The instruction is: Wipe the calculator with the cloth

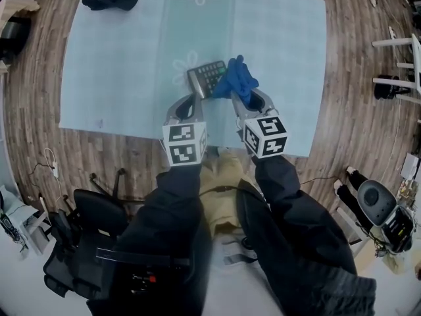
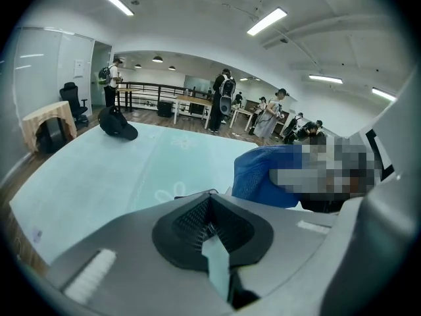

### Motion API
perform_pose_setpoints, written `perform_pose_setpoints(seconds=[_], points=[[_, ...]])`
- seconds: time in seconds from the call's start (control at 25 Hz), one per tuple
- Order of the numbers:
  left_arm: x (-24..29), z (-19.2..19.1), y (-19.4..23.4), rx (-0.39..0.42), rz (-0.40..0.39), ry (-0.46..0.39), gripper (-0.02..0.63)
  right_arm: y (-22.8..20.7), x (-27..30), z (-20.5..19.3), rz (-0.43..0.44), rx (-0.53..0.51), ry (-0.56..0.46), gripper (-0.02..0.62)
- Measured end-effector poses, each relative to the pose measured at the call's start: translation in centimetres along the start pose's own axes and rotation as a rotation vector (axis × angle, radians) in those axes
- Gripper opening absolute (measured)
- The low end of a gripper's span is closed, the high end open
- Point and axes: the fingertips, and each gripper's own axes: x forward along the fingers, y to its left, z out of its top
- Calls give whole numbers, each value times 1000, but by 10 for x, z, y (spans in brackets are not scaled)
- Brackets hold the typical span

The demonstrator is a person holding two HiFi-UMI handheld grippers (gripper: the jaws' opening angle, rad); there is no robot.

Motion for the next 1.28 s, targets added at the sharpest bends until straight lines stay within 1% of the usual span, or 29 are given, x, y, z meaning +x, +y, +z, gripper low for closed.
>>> perform_pose_setpoints(seconds=[0.16, 0.36, 0.52, 0.6, 0.68, 0.8, 1.0, 1.12, 1.28], points=[[9, -5, 7, -8, 12, 23, 0, -13, 17, -3, -16, -50, 29, 91], [17, -8, 14, -23, 28, 38, 0, -36, 36, 4, -53, -128, 46, 91], [21, -10, 16, -27, 28, 48, 0, -47, 58, 5, -103, -220, 64, 91], [22, -13, 16, -32, 29, 58, 0, -46, 72, -2, -101, -267, 99, 91], [21, -17, 16, -37, 30, 68, 0, -41, 86, -15, -81, -311, 142, 91], [19, -23, 20, -42, 36, 72, 0, -26, 104, -36, -27, -356, 201, 91], [13, -34, 33, -57, 61, 77, 0, 13, 115, -79, 112, -386, 301, 90], [7, -37, 40, -66, 73, 72, 0, 34, 110, -93, 169, -398, 319, 89], [2, -33, 43, -74, 79, 56, 0, 57, 99, -98, 235, -402, 312, 89]])
